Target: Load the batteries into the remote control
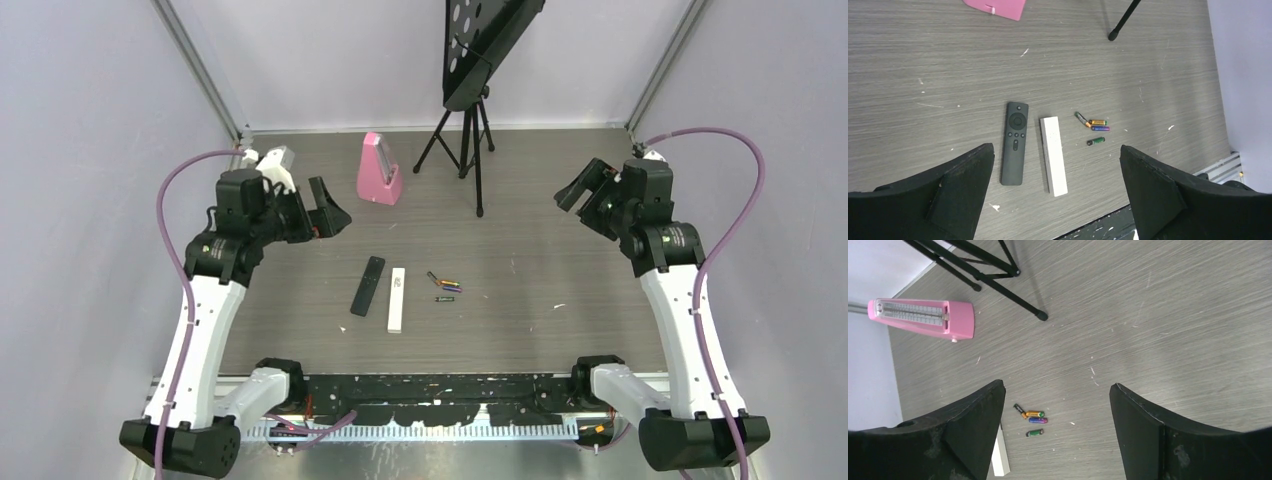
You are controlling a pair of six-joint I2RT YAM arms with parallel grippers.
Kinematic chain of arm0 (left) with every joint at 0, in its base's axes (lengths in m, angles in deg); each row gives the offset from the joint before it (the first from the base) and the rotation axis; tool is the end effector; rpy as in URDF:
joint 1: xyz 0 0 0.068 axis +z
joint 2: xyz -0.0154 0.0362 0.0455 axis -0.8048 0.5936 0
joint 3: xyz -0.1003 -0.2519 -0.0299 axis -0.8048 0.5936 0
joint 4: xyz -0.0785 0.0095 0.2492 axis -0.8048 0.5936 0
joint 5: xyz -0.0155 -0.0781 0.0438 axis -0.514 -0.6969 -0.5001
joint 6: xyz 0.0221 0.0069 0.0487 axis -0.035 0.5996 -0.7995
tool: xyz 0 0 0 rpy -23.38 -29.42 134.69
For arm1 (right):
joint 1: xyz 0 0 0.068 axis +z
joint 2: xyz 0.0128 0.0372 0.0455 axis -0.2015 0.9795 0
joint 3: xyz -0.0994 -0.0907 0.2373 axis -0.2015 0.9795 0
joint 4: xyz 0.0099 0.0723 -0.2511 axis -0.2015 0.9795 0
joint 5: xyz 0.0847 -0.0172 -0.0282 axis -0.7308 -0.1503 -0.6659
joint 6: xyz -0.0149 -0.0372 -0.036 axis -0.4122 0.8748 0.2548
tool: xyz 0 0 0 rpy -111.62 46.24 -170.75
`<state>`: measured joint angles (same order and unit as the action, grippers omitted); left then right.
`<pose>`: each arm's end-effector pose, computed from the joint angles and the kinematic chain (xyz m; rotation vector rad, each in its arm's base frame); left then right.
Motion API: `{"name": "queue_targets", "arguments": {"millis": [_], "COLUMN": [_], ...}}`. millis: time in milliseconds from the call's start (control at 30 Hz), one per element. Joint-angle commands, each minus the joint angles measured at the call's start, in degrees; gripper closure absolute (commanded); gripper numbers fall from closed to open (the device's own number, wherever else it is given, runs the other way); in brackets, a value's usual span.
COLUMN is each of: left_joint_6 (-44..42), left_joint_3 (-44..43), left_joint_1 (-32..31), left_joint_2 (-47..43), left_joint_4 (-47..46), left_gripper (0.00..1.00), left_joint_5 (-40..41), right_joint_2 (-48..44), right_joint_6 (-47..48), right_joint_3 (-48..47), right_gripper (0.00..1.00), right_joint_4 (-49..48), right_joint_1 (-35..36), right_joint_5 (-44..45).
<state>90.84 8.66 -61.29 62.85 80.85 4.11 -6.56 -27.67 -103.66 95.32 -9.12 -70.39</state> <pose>0.1854 -0.0365 0.3915 -0.0787 2.1710 -0.6461 0.1966 0.0088 0.3854 0.5588 2.1019 0.3589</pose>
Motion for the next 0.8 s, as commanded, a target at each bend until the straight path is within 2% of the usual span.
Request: {"name": "queue_targets", "arguments": {"millis": [0,100,167,267,467,533,667,767], "left_joint_6": [2.27,6.61,8.66,8.38,7.49,8.32,11.98,14.83], "left_joint_3": [4.64,11.70,15.46,17.23,15.92,16.26,17.48,17.61], "left_joint_1": [0.23,0.19,-0.92,-6.93,-18.68,-20.31,-24.59,-29.20], "left_joint_2": [-0.08,0.23,1.01,3.55,11.72,13.74,18.27,21.85], "left_joint_4": [-8.25,-15.63,-19.53,-19.63,-16.17,-16.26,-19.03,-20.52], "left_gripper": [0.00,0.00,0.00,0.00,0.00,0.02,0.16,0.23], "left_joint_5": [-4.12,-10.00,-11.16,-3.45,15.45,17.02,16.88,21.33], "right_joint_2": [0.15,1.40,2.34,3.60,7.83,9.57,12.25,13.69], "right_joint_6": [-1.48,-3.27,-4.45,-5.90,-7.59,-8.39,-9.69,-11.16], "right_joint_3": [2.79,5.60,7.04,9.08,10.56,10.98,12.06,12.53], "right_gripper": [0.18,0.18,0.19,0.21,0.26,0.28,0.31,0.33], "right_joint_4": [-5.84,-7.40,-8.31,-10.08,-11.49,-12.01,-13.16,-13.73], "right_joint_1": [-0.27,-0.18,0.20,2.74,12.39,14.76,18.01,19.31], "right_joint_5": [-6.13,-8.80,-10.04,-9.90,-4.24,-3.74,-2.67,-2.22]}}
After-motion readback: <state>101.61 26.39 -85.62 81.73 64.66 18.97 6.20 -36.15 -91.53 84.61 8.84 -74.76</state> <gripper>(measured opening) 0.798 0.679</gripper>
